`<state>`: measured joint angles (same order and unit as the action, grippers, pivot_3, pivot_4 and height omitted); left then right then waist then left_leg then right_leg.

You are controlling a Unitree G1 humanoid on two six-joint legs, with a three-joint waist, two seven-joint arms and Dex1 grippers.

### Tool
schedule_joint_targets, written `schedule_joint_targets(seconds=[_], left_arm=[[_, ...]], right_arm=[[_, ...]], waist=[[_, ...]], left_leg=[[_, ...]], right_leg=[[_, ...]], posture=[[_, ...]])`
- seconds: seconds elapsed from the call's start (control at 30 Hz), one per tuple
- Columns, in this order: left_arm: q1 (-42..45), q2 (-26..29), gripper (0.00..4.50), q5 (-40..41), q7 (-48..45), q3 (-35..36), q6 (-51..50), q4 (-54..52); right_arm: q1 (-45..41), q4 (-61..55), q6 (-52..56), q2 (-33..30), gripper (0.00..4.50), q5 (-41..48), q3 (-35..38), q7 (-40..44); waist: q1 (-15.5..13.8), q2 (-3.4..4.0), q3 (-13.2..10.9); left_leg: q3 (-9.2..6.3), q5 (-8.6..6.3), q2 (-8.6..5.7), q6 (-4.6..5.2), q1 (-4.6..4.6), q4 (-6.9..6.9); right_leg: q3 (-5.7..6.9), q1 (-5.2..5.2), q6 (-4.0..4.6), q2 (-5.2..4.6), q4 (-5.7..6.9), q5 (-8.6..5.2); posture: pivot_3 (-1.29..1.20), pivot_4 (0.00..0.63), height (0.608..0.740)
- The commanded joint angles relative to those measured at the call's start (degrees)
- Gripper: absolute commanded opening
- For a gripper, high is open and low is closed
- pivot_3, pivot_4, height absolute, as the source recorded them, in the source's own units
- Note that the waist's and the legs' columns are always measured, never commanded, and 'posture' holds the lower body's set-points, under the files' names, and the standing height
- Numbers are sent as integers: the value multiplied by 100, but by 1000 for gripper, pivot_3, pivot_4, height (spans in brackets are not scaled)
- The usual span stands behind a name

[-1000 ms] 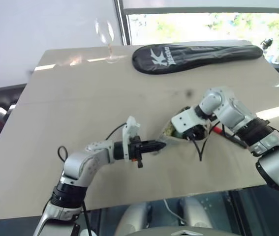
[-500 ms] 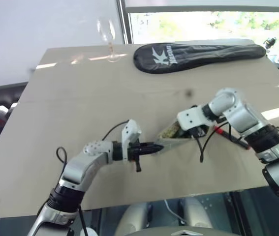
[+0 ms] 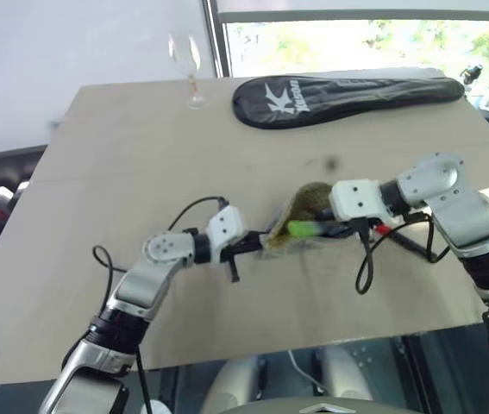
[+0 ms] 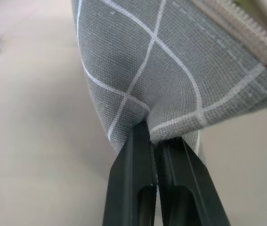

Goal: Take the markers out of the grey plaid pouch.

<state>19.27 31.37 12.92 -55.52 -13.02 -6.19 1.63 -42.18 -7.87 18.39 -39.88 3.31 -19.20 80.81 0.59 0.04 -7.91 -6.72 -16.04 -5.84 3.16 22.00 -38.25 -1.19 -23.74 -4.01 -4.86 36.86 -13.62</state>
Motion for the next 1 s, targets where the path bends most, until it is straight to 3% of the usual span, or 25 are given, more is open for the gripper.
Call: schedule_joint_targets(seconds=[0.03, 0.17, 0.27, 0.43, 0.6, 0.8, 1.0], left_arm=[[62, 31, 0, -117, 100, 207, 115, 130], [9, 84, 0, -185, 62, 244, 207, 115], [-15, 164, 0, -233, 87, 314, 276, 46], [52, 407, 0, -299, 195, 588, 369, -48], [48, 856, 0, -535, 392, 992, 524, -77], [2, 1266, 0, -683, 502, 1342, 726, -97], [-43, 1493, 0, -919, 775, 1587, 912, -82]], right_arm=[[-50, -174, -280, 227, 815, 325, 410, -352], [-198, -172, -193, 647, 815, 772, 842, -867], [-309, -260, 207, 629, 815, 1049, 1165, -1106], [-321, 6, 663, -132, 815, 777, 1457, -1433], [282, 825, 617, -1228, 815, -190, 1331, -1893], [624, 1882, 225, -1444, 815, -873, 1166, -2519], [775, 2393, -280, -1506, 3679, -1150, 1099, -2656]], waist=[[8, 0, 0], [6, 0, 0], [3, 0, 0], [-7, 0, -1], [-49, -3, -3], [21, 15, -14], [15, 16, -15]], left_leg=[[0, 0, 0, 0, -1, 0], [1, 0, 0, 0, 0, 1], [0, 0, -1, 0, 1, 0], [-3, 0, -1, 0, 3, 1], [-6, 0, -1, 0, 12, 1], [18, 0, 0, 0, 17, 9], [21, 0, 2, 0, 20, 11]], right_leg=[[1, 0, 0, 0, 0, 0], [4, 0, 0, 1, 1, 0], [6, -1, 0, 0, 0, 0], [9, -4, 0, 0, -3, 0], [8, -7, 0, -2, -8, 0], [-6, -23, 0, -2, -2, 0], [-8, -30, 0, 0, -2, 0]], posture=[[0, 150, 740], [0, 150, 740], [0, 150, 740], [0, 150, 740], [0, 150, 740], [0, 150, 740], [0, 150, 740]])
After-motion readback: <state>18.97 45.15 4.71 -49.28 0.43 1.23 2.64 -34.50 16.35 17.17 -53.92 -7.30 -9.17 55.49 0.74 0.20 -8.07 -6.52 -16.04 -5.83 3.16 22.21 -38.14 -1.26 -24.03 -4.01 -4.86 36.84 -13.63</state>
